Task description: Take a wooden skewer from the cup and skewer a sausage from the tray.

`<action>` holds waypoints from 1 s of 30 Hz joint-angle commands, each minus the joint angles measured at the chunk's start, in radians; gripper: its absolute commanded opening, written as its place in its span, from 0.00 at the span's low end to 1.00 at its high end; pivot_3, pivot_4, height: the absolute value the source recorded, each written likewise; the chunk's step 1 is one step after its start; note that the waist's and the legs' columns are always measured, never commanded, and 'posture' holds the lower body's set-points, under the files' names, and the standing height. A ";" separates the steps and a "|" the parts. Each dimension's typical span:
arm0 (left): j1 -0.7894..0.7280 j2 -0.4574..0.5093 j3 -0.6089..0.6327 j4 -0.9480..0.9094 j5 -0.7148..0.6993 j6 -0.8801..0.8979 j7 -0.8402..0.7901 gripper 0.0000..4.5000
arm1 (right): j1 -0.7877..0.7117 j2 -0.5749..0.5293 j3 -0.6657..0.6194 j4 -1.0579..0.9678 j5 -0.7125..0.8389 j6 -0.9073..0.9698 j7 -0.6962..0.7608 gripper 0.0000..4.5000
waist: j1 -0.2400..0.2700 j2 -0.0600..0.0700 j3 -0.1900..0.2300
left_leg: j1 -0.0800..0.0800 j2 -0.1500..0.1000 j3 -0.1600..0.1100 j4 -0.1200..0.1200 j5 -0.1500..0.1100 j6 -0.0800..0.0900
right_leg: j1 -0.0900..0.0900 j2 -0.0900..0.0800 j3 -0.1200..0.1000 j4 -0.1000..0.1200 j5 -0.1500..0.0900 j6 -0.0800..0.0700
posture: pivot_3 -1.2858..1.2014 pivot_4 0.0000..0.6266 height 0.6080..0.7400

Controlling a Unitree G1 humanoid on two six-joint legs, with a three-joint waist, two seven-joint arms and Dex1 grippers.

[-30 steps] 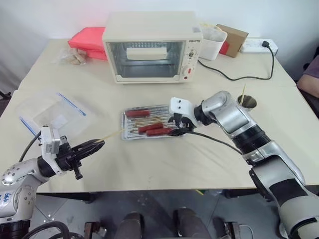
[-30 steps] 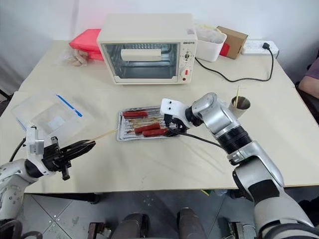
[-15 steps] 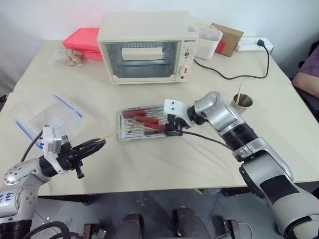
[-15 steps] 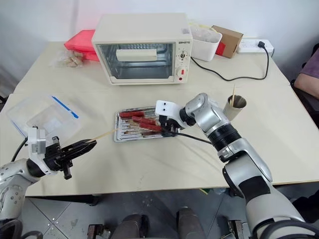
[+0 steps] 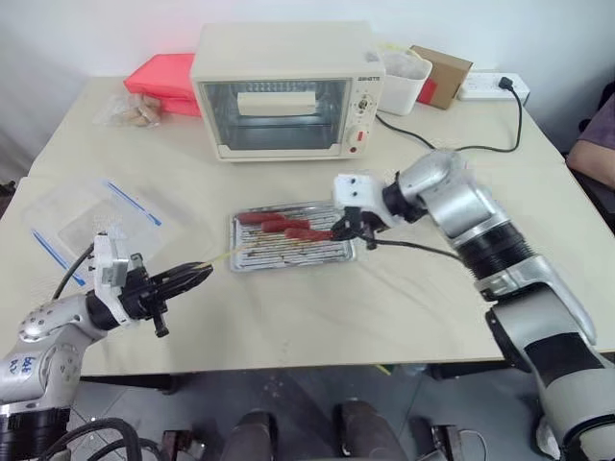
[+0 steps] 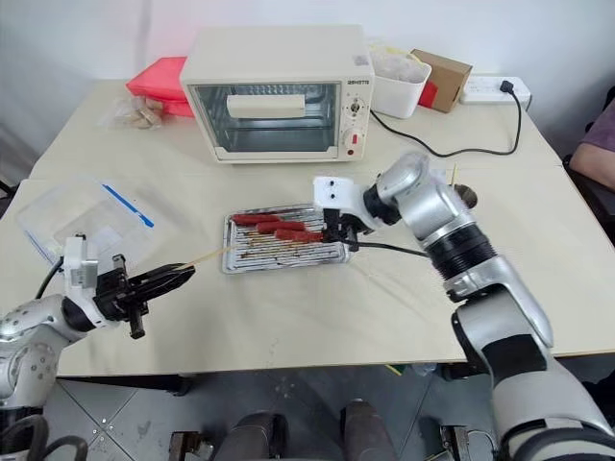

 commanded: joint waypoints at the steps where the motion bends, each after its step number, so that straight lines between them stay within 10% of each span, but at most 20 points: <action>1: -0.019 0.038 -0.039 0.023 0.036 -0.033 -0.072 0.03 | 0.015 -0.051 -0.026 -0.123 0.008 0.000 0.039 0.00 | 0.000 0.000 0.000 | 0.000 0.000 0.000 0.000 0.000 0.000 | 0.000 0.000 0.000 0.000 0.000 0.000 | 0.52 0.24 1.00; 30: -0.210 -0.045 -0.203 0.045 0.065 -0.007 -0.084 0.03 | 0.137 -0.229 -0.018 -0.473 0.007 0.124 0.098 0.00 | 0.011 0.000 0.000 | 0.000 0.000 0.000 0.001 0.000 0.000 | 0.000 0.000 0.000 0.000 0.000 0.000 | 0.52 0.24 1.00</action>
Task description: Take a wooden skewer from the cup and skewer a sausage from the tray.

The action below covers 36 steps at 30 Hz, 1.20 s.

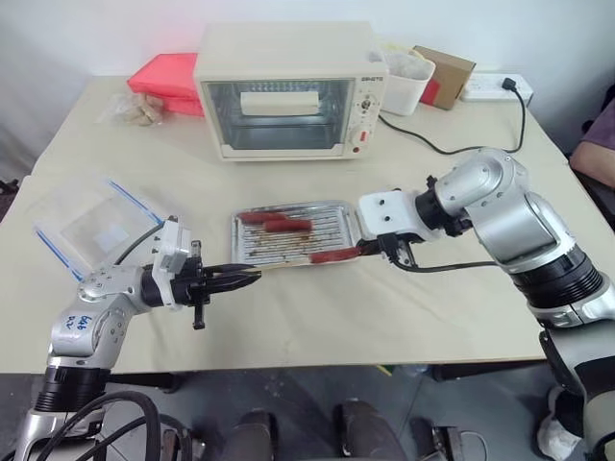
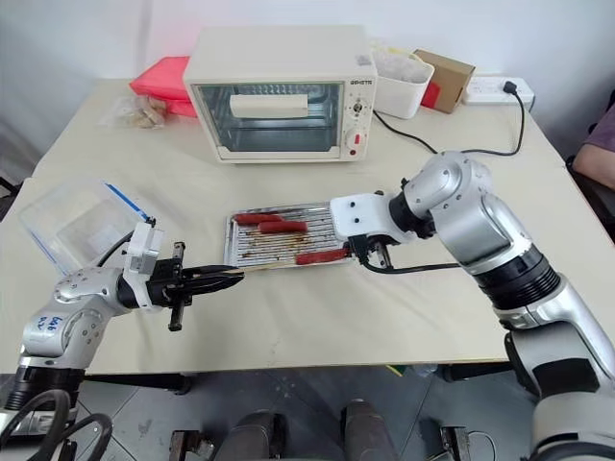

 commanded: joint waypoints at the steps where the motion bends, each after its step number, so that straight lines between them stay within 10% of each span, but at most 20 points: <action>1: 0.002 0.000 0.010 0.006 0.009 -0.021 -0.002 0.03 | -0.003 -0.015 -0.015 -0.034 0.010 0.005 0.016 0.00 | 0.000 0.000 0.000 | 0.000 0.000 0.000 0.000 0.000 0.000 | 0.000 0.000 0.000 0.000 0.000 0.000 | 0.52 0.24 1.00; 36: 0.017 -0.061 -0.010 0.025 0.030 -0.046 0.017 0.03 | -0.007 0.019 0.011 -0.076 0.015 0.056 0.011 0.00 | 0.018 0.000 0.000 | 0.000 0.000 0.000 0.001 0.000 0.000 | 0.000 0.000 0.000 0.000 0.000 0.000 | 0.52 0.24 1.00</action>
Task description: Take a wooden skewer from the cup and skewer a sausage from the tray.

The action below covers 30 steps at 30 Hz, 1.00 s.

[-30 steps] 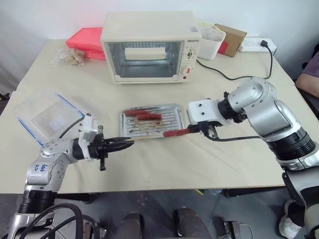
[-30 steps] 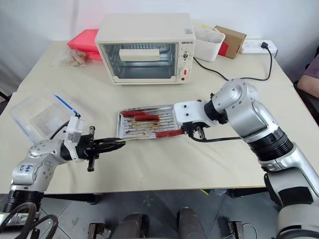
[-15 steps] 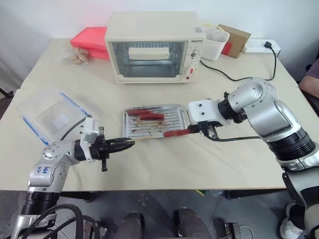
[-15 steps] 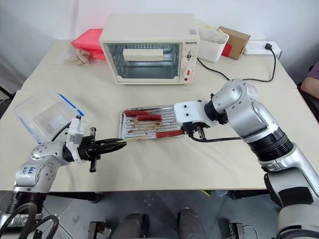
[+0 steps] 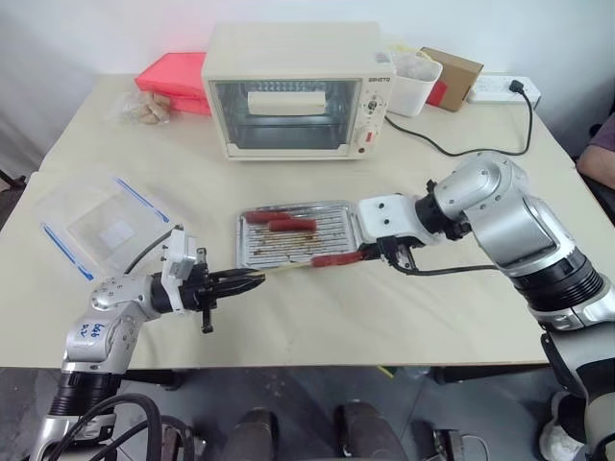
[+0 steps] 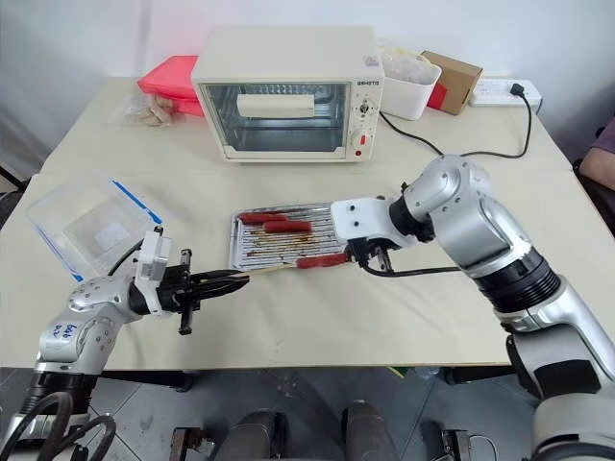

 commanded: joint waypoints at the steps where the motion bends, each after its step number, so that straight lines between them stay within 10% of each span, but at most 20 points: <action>1: -0.004 -0.002 0.002 -0.005 0.004 -0.010 0.004 0.03 | -0.010 0.009 -0.002 -0.047 0.012 0.003 0.006 0.00 | 0.000 0.000 0.000 | 0.000 0.000 0.000 0.000 0.000 0.000 | 0.000 0.000 0.000 0.000 0.000 0.000 | 0.52 0.24 1.00; 30: 0.019 0.015 0.007 -0.039 -0.004 0.021 0.015 0.03 | -0.028 0.002 -0.009 0.020 0.002 -0.035 0.005 0.00 | 0.000 0.000 0.000 | 0.000 0.000 0.000 0.000 0.000 0.000 | 0.000 0.000 0.000 0.000 0.000 0.000 | 0.52 0.24 1.00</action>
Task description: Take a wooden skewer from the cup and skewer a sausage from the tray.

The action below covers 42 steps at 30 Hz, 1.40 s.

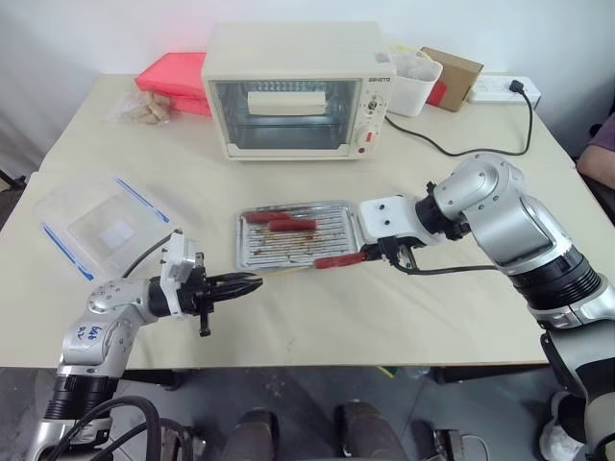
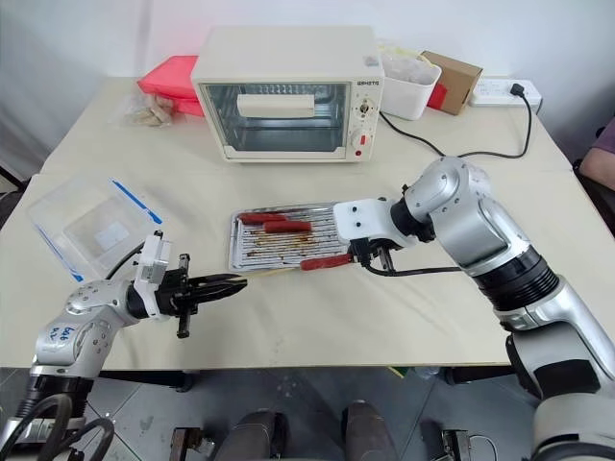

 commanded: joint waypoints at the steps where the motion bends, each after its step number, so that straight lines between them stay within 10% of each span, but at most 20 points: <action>1: -0.001 -0.001 0.005 -0.036 -0.007 -0.002 0.006 0.03 | -0.026 0.005 -0.018 -0.038 0.009 0.007 0.005 0.00 | 0.000 0.000 0.000 | 0.000 0.000 0.000 0.000 0.000 0.000 | 0.000 0.000 0.000 0.000 0.000 0.000 | 0.52 0.24 1.00; 42: -0.053 -0.064 -0.087 -0.024 0.051 0.011 0.063 0.03 | -0.110 0.190 0.079 -0.076 -0.049 0.095 -0.021 0.00 | -0.002 0.000 0.000 | 0.000 0.000 -0.001 0.000 0.000 0.000 | 0.000 0.000 -0.001 0.001 0.000 0.000 | 0.52 0.24 1.00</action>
